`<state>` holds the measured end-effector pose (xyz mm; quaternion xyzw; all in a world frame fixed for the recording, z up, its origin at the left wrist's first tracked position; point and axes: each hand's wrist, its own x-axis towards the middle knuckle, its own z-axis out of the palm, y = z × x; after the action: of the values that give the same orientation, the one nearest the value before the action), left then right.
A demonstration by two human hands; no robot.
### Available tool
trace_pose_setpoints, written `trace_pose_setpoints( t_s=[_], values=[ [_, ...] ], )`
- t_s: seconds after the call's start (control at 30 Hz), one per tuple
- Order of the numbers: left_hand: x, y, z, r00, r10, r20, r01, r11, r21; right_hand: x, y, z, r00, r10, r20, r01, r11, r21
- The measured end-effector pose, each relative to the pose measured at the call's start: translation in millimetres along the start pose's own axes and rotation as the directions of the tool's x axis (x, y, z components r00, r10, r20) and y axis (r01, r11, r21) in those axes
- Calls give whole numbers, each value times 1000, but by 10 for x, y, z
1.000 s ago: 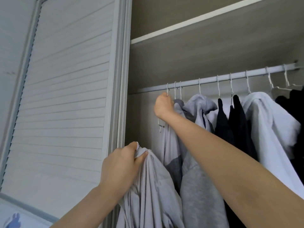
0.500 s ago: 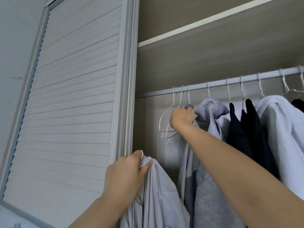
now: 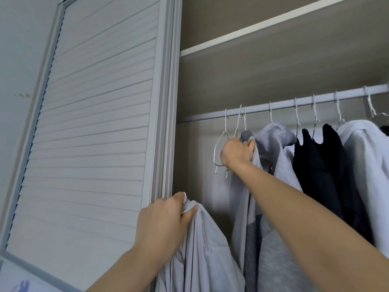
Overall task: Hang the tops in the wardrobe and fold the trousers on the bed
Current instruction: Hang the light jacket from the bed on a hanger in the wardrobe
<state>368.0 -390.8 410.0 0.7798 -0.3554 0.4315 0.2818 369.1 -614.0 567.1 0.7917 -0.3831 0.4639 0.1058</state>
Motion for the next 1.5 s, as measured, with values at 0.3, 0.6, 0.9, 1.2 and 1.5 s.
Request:
trace_pose_setpoints(
  t_s=[0.3,0.6,0.9,1.2,1.5],
  values=[
    [18,14,-26,1000,-15,3,15,999,-33,-216,65,-250,997,-69,-38,75,978,194],
    [-129,114,-226,986,-130,104,155,947,-282,-1103,273,-930,986,-126,109,24,755,655],
    [-652,196,-691,761,-403,509,649,478,-592,-2669,1226,-1791,890,-223,399,-290,399,870],
    [-1311,303,-893,534,-468,704,845,332,-420,-3336,2254,-2410,473,-504,722,-803,90,589],
    [-1605,138,-939,723,-501,476,675,657,-335,-3549,3097,-2780,390,-730,561,-816,9,578]
  ],
)
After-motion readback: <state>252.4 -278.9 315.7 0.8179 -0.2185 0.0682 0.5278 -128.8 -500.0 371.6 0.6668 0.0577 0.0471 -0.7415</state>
